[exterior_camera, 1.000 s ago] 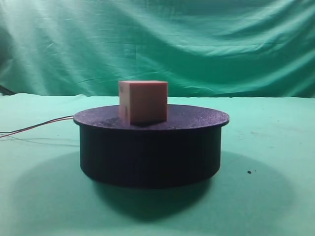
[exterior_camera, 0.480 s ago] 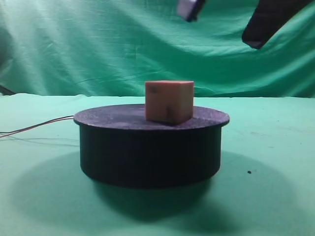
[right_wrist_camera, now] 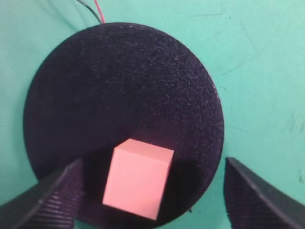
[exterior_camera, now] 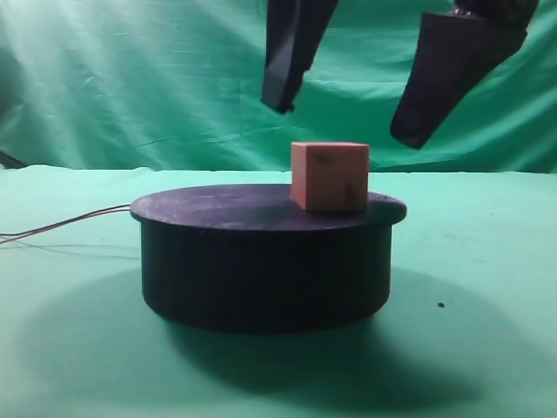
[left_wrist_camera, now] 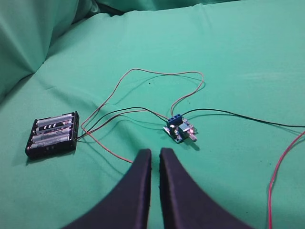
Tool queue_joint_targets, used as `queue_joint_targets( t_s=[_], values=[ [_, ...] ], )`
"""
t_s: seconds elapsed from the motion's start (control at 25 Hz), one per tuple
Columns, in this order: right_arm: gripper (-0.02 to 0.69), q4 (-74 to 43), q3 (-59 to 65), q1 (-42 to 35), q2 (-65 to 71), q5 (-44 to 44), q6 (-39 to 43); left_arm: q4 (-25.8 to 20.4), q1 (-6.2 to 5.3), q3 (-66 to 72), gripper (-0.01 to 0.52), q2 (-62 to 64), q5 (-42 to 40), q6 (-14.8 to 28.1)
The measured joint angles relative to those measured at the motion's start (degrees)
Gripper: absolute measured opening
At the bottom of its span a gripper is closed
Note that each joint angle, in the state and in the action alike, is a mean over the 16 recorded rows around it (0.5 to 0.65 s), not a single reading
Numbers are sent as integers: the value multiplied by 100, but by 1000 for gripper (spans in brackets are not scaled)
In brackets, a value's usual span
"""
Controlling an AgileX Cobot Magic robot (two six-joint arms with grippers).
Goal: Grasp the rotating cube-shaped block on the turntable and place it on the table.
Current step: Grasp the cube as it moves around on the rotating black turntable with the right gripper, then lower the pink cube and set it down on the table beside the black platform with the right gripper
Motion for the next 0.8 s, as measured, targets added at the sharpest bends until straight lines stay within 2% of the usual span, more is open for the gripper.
queue_joint_targets(
  t_s=[0.2,0.36,0.6,0.8],
  values=[
    [273,-359,-41,-247,-223,295,174,0,0,0,0,0,0,0],
    [233,-461,223,-562,-511,370,215,0,0,0,0,0,0,0],
    [241,-253,936,-1037,-791,91,11,0,0,0,0,0,0,0],
    [320,130,1459,-1255,-758,-346,-361,0,0,0,0,0,0,0]
  ],
)
